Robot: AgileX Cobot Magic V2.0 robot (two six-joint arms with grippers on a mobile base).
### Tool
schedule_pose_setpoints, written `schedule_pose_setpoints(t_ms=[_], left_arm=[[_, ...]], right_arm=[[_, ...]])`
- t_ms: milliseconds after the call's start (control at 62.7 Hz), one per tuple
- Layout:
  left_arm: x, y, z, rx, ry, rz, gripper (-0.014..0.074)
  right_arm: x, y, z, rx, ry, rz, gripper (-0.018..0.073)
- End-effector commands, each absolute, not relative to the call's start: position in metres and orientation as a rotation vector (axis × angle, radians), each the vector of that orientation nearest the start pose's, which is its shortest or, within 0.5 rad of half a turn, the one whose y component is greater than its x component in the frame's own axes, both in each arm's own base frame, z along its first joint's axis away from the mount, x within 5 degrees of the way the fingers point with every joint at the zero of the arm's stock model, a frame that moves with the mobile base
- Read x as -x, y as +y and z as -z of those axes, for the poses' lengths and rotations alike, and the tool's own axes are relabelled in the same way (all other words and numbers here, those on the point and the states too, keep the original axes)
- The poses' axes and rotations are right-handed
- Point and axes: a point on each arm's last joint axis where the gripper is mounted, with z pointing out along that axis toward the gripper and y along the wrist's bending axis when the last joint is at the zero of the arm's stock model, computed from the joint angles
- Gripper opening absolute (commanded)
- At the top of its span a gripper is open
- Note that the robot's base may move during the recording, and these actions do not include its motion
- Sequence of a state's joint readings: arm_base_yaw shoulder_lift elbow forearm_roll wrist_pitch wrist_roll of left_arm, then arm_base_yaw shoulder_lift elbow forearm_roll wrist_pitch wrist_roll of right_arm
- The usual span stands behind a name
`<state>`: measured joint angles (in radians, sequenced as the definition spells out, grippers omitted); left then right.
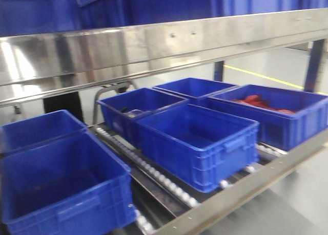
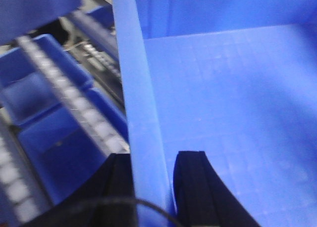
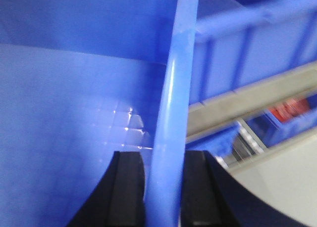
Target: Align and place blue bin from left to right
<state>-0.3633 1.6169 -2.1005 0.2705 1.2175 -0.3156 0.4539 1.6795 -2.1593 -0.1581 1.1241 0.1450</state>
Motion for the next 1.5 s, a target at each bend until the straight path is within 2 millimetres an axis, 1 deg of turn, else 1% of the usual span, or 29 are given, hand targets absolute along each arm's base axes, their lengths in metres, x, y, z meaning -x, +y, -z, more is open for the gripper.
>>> schedule_pose_setpoints(t_ms=[0, 1484], left_arm=[[-0.3024, -0.088, -0.5214, -0.04, 2.076, 0.033, -0.0013], [-0.3024, -0.088, -0.5214, -0.04, 2.076, 0.033, -0.0013]], right_arm=[[-0.3107, 0.1325, -0.5285, 0.321, 1.93, -0.126, -0.0075], [-0.3107, 0.1325, -0.5285, 0.321, 1.93, -0.126, -0.0075]])
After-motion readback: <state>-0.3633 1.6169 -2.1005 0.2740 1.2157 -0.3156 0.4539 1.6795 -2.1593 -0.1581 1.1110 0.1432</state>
